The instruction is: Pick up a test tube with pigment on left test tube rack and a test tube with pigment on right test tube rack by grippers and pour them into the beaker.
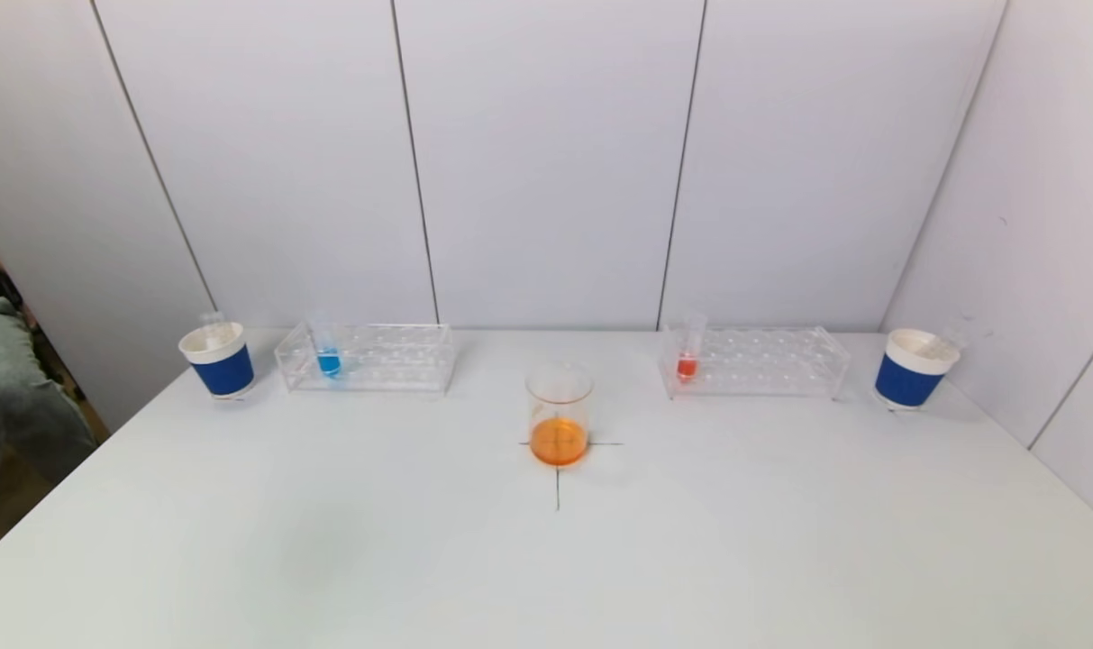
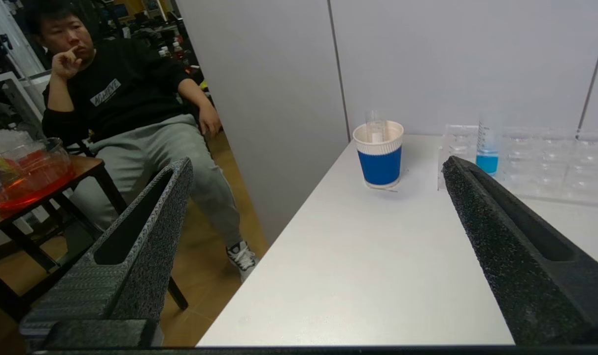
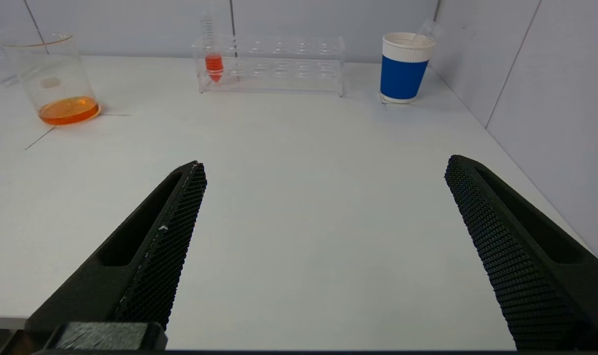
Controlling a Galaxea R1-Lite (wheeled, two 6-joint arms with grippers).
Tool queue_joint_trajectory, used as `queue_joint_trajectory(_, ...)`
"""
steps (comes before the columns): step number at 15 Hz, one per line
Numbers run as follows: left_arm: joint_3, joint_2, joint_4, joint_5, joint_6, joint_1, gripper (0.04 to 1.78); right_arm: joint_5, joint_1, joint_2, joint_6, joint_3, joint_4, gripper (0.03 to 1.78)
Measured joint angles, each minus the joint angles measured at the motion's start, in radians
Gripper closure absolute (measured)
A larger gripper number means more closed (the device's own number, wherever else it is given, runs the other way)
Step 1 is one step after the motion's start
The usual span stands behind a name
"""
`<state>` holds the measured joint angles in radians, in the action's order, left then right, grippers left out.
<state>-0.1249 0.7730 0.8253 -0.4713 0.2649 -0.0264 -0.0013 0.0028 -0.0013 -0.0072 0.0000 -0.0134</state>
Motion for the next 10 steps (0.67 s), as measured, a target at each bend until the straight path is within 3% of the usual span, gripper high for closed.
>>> queue_joint_trajectory(3,0.029,-0.198,-0.197,0.033,0.004,0.0,0.06,0.0,0.0,0.0,0.0,0.0,0.0,0.05)
queue_joint_trajectory(6,0.022,-0.441,-0.48,0.072,0.005,0.003,0.06,0.0,0.0,0.0,0.0,0.0,0.0,0.05)
queue_joint_trajectory(10,0.041,-0.694,-0.792,0.181,-0.017,0.015,0.06,0.0,0.0,0.0,0.0,0.0,0.0,0.05)
